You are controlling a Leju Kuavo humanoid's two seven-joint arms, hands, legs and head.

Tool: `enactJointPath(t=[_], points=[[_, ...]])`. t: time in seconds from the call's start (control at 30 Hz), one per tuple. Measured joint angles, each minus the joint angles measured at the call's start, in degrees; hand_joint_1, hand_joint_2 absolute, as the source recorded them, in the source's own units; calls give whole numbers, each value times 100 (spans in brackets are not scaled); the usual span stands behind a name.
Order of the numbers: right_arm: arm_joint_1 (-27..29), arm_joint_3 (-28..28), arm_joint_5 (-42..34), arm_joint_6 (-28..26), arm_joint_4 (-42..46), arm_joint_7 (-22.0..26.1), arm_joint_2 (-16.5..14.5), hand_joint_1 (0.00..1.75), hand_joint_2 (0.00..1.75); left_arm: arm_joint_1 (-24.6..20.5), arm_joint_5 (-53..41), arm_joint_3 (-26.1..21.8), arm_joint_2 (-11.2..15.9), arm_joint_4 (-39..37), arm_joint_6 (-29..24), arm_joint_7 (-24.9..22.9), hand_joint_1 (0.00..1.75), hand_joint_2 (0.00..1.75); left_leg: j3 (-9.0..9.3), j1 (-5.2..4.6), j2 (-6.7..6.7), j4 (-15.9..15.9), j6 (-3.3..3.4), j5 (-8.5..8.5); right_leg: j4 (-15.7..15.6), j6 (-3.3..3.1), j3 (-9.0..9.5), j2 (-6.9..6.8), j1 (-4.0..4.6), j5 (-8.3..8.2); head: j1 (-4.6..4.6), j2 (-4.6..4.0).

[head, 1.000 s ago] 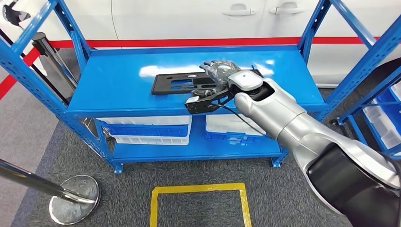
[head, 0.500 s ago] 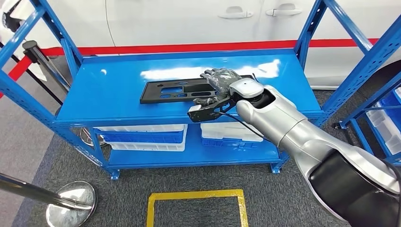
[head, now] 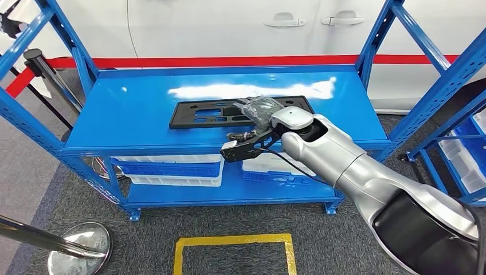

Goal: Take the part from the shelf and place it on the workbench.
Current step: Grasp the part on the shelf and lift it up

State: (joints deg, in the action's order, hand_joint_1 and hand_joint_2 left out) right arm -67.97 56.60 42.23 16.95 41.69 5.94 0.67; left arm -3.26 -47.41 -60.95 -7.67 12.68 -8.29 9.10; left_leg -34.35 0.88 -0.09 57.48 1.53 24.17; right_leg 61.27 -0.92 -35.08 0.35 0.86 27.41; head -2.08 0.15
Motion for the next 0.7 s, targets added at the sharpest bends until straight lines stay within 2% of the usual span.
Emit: enactJointPath(t=[0.03, 0.1, 0.13, 0.17, 0.2, 0.27, 0.3, 0.33, 0.43, 0.5, 0.53, 0.6, 0.63, 0.67, 0.7], points=[[18, 1, -8, -18, 3, 7, 23, 0, 0, 1, -14, -2, -2, 0, -5, -12, 0, 0, 16, 15, 6, -23, 13, -10, 271, 37, -125, -1, -18, 155, 2, -1], [86, 7, -30, -44, 2, 20, 61, 0, 0, -1, -38, -12, 0, 0, -12, -23, 0, 0, 19, 19, 5, -27, 30, -4, 1001, 101, -493, -3, -77, 478, 3, -1], [137, 16, -40, -52, -1, 25, 78, 0, 0, -3, -47, -20, 0, 0, -11, -23, 0, 0, 20, 22, 3, -22, 29, 5, 1261, 128, -639, -4, -111, 537, 4, -1], [183, 29, -49, -57, -4, 29, 88, 0, 0, -4, -52, -28, 0, 0, -11, -23, 0, 0, 24, 28, -1, -13, 23, 18, 1327, 151, -696, -6, -142, 485, 4, -1], [213, 46, -52, -63, -8, 31, 95, 0, 0, -4, -51, -36, 0, 0, -10, -23, 0, 0, 29, 38, -4, 5, 8, 36, 1167, 172, -643, -9, -170, 326, 4, 0], [231, 74, -55, -85, -12, 31, 105, 0, 0, -2, -49, -47, -1, 0, -10, -23, 0, 0, 38, 54, -8, 57, -44, 90, 424, 195, -306, -22, -203, -63, 4, 0], [232, 84, -56, -96, -13, 31, 109, 0, 0, -6, -48, -54, -1, 0, -10, -23, 0, 0, 35, 52, -9, 87, -79, 116, 103, 187, -156, -24, -196, -177, 2, 0], [236, 91, -57, -105, -13, 31, 112, 0, 0, -11, -48, -62, -1, 0, -10, -23, 0, 0, 31, 47, -9, 106, -114, 136, -93, 168, -63, -25, -184, -218, 0, -1], [247, 102, -60, -113, -16, 28, 121, 0, 0, -24, -48, -82, 0, 0, -10, -23, 0, 0, 36, 52, -10, 106, -205, 164, -163, 64, -23, -13, -157, -196, -5, -1], [242, 102, -60, -114, -16, 30, 121, 0, 0, -19, -49, -85, -2, -1, -10, -24, 0, 0, -25, 67, -6, 280, -252, 281, -198, -20, 21, -13, -171, -198, -5, -2], [242, 102, -61, -115, -16, 33, 118, 0, 0, -17, -49, -86, -3, -1, -9, -27, 0, 0, -147, 72, -4, 537, -266, 416, -214, -57, 44, -14, -177, -196, -6, -2], [254, 105, -63, -114, -17, 40, 115, 0, 0, -15, -54, -89, -3, -1, -9, -35, 0, 0, -554, 72, -4, 1301, -278, 730, -215, -104, 67, -16, -154, -170, -6, -2], [268, 109, -64, -113, -18, 44, 115, 0, 0, -15, -65, -90, 1, 0, -11, -43, 0, 0, -740, 71, -4, 1609, -279, 804, -214, -115, 80, -17, -139, -156, -6, -2], [279, 119, -66, -112, -18, 46, 115, 0, 0, -12, -87, -90, 3, 0, -14, -49, 0, 0, -838, 70, -4, 1729, -274, 765, -213, -121, 99, -15, -127, -138, -6, -1], [286, 132, -68, -112, -18, 49, 115, 0, 0, -7, -118, -91, 5, 0, -17, -55, 0, 0, -815, 68, -4, 1615, -259, 612, -211, -121, 127, -10, -119, -117, -6, -1]])
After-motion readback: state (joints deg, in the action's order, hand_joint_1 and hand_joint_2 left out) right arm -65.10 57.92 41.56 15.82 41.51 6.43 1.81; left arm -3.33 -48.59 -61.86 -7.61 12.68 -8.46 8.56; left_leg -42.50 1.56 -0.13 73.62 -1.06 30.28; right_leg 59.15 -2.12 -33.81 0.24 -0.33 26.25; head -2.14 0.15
